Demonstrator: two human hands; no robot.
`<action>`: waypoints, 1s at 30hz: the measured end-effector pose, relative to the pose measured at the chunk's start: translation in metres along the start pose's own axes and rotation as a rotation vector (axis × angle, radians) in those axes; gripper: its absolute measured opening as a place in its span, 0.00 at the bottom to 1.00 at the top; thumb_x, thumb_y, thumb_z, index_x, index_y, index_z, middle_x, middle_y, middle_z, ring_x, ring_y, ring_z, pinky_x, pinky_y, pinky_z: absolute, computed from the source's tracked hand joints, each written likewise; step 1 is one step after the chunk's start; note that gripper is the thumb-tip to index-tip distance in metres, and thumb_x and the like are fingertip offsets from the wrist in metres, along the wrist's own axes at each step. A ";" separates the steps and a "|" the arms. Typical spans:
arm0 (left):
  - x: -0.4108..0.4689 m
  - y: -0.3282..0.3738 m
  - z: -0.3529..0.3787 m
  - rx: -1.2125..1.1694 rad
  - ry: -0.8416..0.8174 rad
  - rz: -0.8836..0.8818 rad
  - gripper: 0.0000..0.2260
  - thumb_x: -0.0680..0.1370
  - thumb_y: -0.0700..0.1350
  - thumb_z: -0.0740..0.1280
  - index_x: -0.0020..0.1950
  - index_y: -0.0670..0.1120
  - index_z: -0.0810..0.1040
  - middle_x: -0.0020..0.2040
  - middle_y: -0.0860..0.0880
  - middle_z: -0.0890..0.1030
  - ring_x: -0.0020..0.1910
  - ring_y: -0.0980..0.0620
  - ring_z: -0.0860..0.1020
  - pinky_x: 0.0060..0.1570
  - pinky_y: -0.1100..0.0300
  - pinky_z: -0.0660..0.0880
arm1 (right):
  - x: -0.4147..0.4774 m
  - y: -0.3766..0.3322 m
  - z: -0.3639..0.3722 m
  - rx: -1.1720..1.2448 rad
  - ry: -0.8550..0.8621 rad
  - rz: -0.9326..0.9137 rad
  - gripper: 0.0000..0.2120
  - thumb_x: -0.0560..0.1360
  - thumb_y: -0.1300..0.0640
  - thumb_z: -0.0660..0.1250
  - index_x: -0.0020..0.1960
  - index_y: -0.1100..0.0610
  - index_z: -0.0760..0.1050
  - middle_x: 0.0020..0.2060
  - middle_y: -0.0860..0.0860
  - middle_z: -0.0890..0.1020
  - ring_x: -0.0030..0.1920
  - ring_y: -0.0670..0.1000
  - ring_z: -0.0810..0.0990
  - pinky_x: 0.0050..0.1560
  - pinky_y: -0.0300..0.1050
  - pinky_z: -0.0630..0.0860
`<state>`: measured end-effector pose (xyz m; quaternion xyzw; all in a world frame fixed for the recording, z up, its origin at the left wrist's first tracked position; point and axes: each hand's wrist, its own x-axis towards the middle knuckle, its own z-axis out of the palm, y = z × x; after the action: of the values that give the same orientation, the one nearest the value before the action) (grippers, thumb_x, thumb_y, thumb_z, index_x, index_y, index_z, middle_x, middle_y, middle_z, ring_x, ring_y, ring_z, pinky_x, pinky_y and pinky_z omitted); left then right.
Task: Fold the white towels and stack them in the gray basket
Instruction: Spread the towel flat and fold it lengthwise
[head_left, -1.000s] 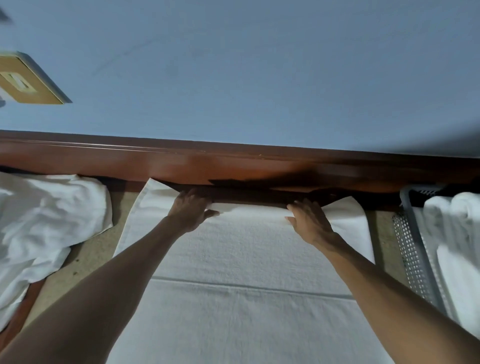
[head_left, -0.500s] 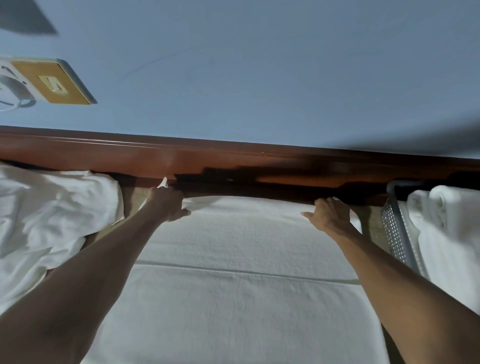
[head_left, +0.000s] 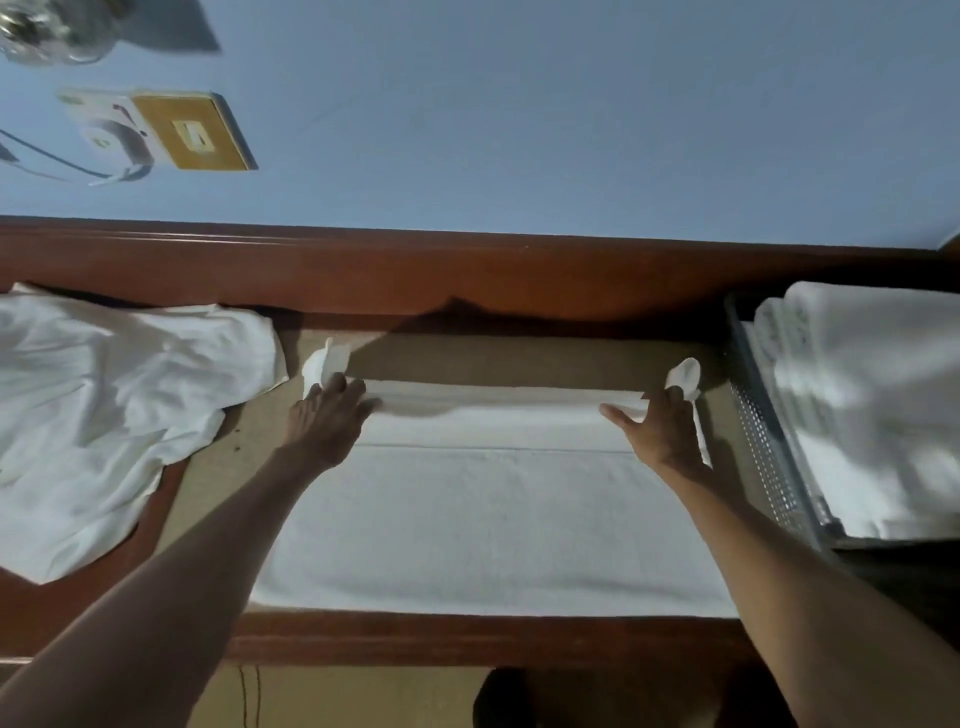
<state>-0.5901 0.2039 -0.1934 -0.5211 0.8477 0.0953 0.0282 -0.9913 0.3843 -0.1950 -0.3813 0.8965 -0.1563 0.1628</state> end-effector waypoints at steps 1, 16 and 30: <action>-0.013 -0.002 0.005 0.013 0.046 0.024 0.23 0.82 0.62 0.55 0.57 0.45 0.78 0.53 0.43 0.75 0.48 0.33 0.77 0.38 0.45 0.71 | -0.014 0.006 0.003 0.022 0.027 -0.007 0.35 0.74 0.35 0.70 0.64 0.64 0.74 0.60 0.62 0.74 0.63 0.65 0.72 0.63 0.59 0.72; -0.164 -0.017 0.064 -0.242 0.118 -0.058 0.09 0.74 0.44 0.78 0.45 0.40 0.82 0.43 0.41 0.78 0.38 0.35 0.80 0.35 0.46 0.76 | -0.165 0.089 0.048 0.147 0.089 0.033 0.17 0.74 0.51 0.77 0.51 0.63 0.77 0.53 0.61 0.75 0.53 0.64 0.78 0.51 0.58 0.77; -0.232 -0.033 0.084 -0.496 0.188 -0.047 0.06 0.72 0.38 0.79 0.47 0.38 0.87 0.43 0.46 0.77 0.38 0.50 0.75 0.43 0.61 0.66 | -0.209 0.124 0.051 0.211 0.084 0.010 0.16 0.67 0.56 0.82 0.47 0.63 0.80 0.51 0.61 0.77 0.52 0.61 0.78 0.49 0.48 0.72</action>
<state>-0.4591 0.4091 -0.2457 -0.5383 0.7850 0.2505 -0.1770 -0.9113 0.6115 -0.2548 -0.3508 0.8830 -0.2648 0.1648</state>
